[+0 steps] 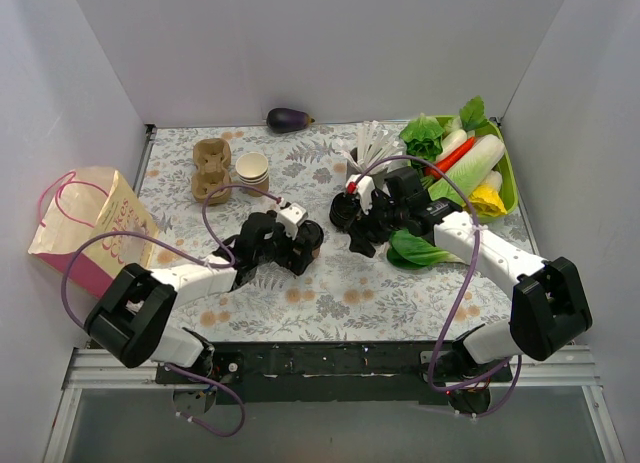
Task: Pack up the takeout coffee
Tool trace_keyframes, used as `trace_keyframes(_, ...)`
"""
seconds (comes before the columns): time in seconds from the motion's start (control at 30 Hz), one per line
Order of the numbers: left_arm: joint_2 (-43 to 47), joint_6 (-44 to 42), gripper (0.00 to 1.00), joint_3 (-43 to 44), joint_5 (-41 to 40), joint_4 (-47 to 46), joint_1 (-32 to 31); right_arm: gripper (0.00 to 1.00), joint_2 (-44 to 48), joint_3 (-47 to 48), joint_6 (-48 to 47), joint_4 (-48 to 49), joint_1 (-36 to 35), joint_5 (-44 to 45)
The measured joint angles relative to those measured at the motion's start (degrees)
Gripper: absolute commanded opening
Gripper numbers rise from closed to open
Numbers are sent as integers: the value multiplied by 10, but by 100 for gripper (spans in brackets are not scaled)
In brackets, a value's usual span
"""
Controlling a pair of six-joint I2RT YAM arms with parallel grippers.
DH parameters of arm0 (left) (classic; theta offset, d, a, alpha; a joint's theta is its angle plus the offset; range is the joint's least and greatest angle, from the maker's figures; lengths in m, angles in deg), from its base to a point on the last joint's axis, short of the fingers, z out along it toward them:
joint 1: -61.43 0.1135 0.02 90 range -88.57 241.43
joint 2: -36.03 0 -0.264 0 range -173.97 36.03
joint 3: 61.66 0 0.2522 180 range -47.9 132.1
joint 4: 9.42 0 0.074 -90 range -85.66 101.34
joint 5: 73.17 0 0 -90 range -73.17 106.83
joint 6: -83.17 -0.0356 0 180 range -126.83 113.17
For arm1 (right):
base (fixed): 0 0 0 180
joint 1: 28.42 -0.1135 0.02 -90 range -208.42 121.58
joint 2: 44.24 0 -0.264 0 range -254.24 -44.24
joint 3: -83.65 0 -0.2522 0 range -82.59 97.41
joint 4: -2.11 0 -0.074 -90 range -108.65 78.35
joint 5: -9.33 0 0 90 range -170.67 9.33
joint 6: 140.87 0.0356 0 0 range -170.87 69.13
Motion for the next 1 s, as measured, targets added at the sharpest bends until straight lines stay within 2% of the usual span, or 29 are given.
trace_keyframes(0.47, -115, 32, 98, 87, -75, -55, 15, 98, 0, -6, 0, 0, 16, 10)
trace_keyframes(1.0, -287, 1, 98, 233, -91, -90, 62, 98, 0, -8, 0, 4, 30, 10)
